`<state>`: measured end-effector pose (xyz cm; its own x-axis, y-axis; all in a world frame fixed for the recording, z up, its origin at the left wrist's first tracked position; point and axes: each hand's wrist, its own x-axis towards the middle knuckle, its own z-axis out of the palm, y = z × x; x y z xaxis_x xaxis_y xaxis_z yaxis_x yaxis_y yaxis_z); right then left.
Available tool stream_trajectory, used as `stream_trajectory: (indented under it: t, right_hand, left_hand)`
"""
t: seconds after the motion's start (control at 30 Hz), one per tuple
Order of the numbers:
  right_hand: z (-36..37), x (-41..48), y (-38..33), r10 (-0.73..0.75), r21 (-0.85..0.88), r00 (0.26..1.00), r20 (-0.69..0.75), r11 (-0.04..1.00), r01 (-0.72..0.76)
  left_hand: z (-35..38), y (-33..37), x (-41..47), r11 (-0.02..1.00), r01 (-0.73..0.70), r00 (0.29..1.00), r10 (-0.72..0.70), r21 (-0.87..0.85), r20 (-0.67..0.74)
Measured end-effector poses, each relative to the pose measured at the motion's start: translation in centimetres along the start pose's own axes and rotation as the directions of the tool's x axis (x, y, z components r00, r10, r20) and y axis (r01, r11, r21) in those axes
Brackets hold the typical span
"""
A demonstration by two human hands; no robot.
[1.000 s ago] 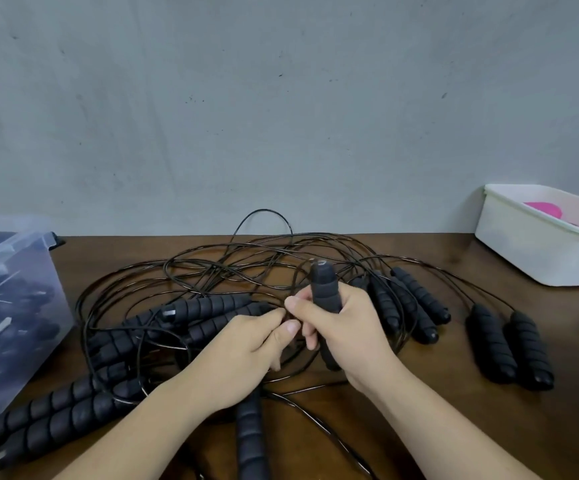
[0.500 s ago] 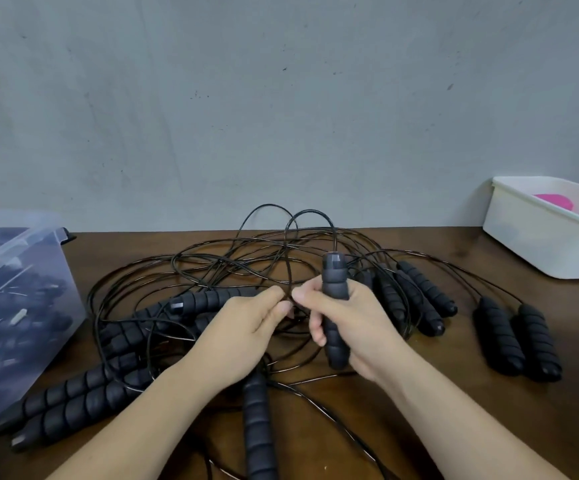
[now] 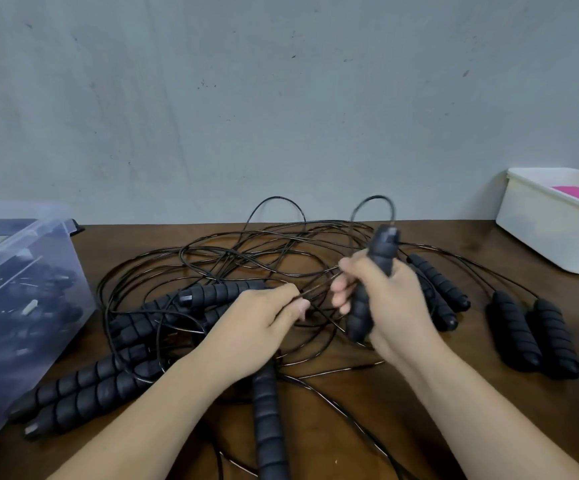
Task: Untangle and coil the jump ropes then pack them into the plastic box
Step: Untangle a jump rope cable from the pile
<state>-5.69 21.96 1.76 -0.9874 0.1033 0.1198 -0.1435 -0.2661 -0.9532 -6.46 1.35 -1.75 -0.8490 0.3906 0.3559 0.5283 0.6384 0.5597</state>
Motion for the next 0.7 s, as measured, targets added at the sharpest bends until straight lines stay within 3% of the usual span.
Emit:
stream_trajectory:
  t: [0.1,0.17,0.33,0.7]
  right_hand:
    - [-1.5,0.9,-1.6,0.06,0.28,0.994,-0.095,0.959,-0.031]
    - [-2.0,1.2,-1.7,0.075,0.303,0.993,-0.095,0.952,-0.043]
    - [-0.1,0.2,0.9,0.13,-0.006,0.985,0.111,0.991,-0.13]
    - [1.0,-1.2,3.0,-0.083,-0.378,0.975,0.208,0.912,0.158]
  left_hand:
    - [-0.9,-0.7,0.2,0.999,0.047,0.998,-0.048,-0.017,-0.047]
    - [-1.2,-1.2,0.2,0.998,0.055,0.995,-0.058,-0.036,-0.079]
    - [-0.9,-0.8,0.1,0.998,0.033,0.996,-0.038,-0.056,-0.084]
    - [-0.3,-0.1,-0.3,0.997,-0.032,0.999,0.031,0.073,0.015]
